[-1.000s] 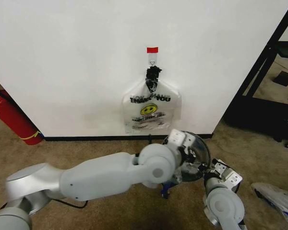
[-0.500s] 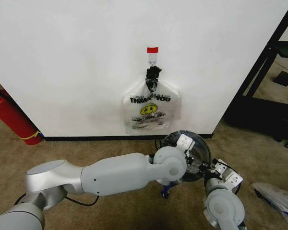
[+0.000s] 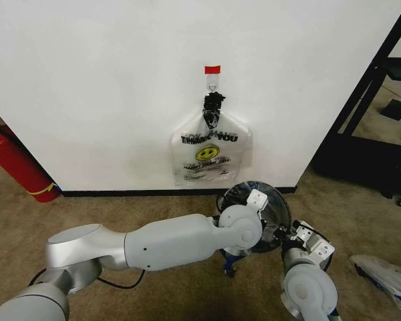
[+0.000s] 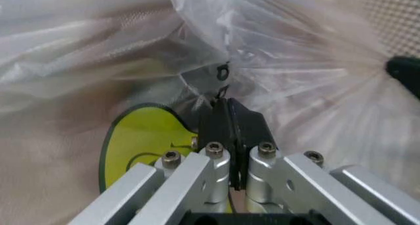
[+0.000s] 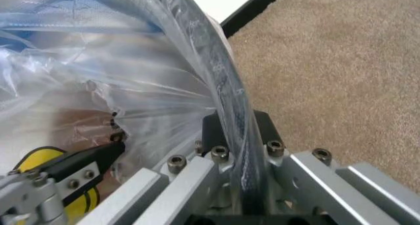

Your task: Pick up the garbage bag from the wall and place it over the trash bin.

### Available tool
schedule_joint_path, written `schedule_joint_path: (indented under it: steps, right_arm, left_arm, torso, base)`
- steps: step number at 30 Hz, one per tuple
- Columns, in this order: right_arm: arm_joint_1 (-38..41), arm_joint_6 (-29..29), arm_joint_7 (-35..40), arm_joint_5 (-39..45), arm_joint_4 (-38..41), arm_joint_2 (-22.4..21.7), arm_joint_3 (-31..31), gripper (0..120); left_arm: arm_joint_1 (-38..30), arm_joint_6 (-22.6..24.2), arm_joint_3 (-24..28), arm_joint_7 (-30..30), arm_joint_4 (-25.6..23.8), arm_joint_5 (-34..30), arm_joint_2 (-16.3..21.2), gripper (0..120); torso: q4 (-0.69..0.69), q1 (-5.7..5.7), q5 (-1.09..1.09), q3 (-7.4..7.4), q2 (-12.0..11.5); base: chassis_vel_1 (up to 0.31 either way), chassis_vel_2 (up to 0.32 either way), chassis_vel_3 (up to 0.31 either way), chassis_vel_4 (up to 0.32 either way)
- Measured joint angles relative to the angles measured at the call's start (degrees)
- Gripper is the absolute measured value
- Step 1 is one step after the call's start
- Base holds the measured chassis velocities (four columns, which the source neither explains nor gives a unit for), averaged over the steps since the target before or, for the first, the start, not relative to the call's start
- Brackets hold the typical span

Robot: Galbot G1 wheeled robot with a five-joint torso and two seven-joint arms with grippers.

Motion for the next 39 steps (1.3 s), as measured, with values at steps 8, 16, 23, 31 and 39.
schedule_joint_path:
  steps: [8,16,23,31,39]
  right_arm:
    - [0.1,0.0,-0.1,-0.2,0.0,-0.3,-0.3,0]
    - [0.1,0.0,-0.1,-0.9,-0.1,-0.2,-1.0,0]
    - [-0.3,0.0,-0.1,-1.1,0.5,-0.3,-1.0,0]
    - [-0.8,0.0,-0.3,-2.0,1.0,0.0,-1.6,0]
    - [-0.9,0.1,-0.3,-2.3,1.2,0.0,-2.1,0]
  left_arm:
    - [0.4,0.1,0.5,0.0,1.6,0.4,-0.6,0]
    - [0.3,1.3,1.1,0.1,3.3,0.3,-1.9,0]
    - [0.1,4.3,0.9,0.0,3.5,-0.8,-2.2,9]
    - [0.2,6.2,0.5,0.0,4.1,-0.8,-2.5,38]
    - [0.4,5.9,0.2,0.0,5.2,-0.7,-2.9,68]
  torso:
    - [0.00,0.00,0.00,0.00,0.0]
    - [0.00,0.00,0.00,0.00,0.0]
    - [0.00,0.00,0.00,0.00,0.0]
    - [0.00,0.00,0.00,0.00,0.0]
    - [0.00,0.00,0.00,0.00,0.0]
  base:
    - [0.000,0.000,0.000,0.000]
    - [0.000,0.000,0.000,0.000]
    - [0.000,0.000,0.000,0.000]
    - [0.000,0.000,0.000,0.000]
    - [0.000,0.000,0.000,0.000]
